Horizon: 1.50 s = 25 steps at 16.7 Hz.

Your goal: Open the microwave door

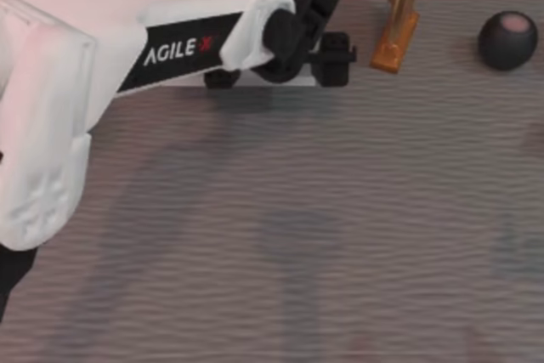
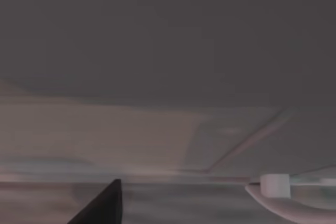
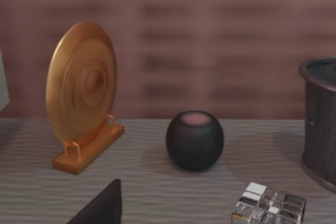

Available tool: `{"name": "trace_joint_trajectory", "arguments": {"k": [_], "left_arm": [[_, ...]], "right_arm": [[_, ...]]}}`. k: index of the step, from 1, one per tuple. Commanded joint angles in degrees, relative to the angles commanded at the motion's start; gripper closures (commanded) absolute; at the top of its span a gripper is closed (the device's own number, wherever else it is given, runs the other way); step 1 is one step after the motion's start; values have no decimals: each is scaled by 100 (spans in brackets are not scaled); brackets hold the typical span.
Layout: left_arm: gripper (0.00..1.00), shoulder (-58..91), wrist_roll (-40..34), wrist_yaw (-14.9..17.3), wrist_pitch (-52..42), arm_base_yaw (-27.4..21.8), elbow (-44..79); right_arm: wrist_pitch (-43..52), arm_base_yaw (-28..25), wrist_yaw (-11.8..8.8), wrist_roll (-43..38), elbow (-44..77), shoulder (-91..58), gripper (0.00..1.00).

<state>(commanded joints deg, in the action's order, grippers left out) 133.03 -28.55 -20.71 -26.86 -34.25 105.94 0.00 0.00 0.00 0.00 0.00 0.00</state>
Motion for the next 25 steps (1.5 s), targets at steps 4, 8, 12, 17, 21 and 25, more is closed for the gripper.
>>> {"name": "trace_joint_trajectory", "arguments": {"k": [4,8,12,17,21,25], "left_arm": [[8,4,2,1,3,2,3],[38,4,2,1,3,2,3],[68,4,2,1,3,2,3],[100,4,2,1,3,2,3],[100,4,2,1,3,2,3],[100,-145,-13,78,-44,-210,-298]], "right_arm": [[0,0,0,0,0,0,0],[0,0,0,0,0,0,0],[0,0,0,0,0,0,0],[0,0,0,0,0,0,0],[0,0,0,0,0,0,0],[0,0,0,0,0,0,0]]}}
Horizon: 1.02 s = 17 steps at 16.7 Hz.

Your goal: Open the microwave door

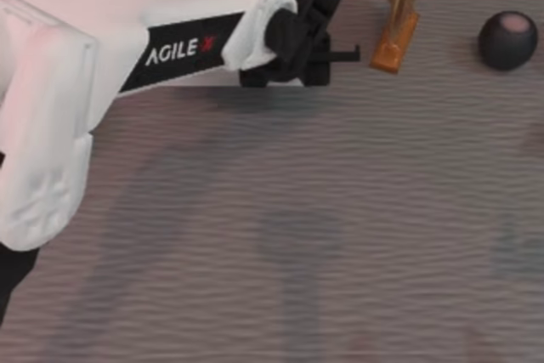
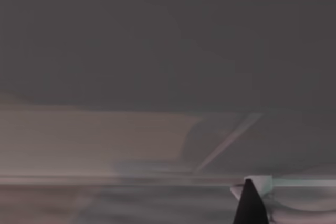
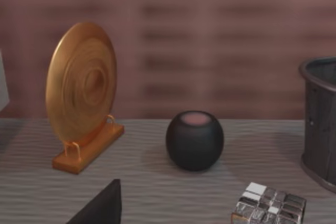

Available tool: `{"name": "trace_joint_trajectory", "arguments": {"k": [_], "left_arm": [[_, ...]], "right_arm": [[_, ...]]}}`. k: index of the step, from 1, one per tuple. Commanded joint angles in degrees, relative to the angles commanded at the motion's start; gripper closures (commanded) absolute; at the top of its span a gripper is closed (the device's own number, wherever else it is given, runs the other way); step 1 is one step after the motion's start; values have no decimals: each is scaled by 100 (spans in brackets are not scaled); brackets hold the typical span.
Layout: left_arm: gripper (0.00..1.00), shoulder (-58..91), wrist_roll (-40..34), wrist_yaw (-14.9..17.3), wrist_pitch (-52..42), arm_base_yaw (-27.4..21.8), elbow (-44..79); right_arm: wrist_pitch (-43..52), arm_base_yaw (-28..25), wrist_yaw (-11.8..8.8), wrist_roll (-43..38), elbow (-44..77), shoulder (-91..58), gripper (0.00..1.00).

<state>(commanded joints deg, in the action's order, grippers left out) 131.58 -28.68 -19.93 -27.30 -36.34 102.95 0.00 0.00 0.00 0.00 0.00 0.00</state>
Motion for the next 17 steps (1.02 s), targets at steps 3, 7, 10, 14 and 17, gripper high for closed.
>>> {"name": "trace_joint_trajectory", "arguments": {"k": [3,7,10,14,17], "left_arm": [[100,-90,-32,-54,77,10,-166],[100,-356,-139,-176,327,21,-532],[100,-381,-151,-194,349,25,-590],[100,-381,-151,-194,349,25,-590],[100,-381,-151,-194,349,25,-590]], "right_arm": [[0,0,0,0,0,0,0],[0,0,0,0,0,0,0],[0,0,0,0,0,0,0],[0,0,0,0,0,0,0],[0,0,0,0,0,0,0]]}}
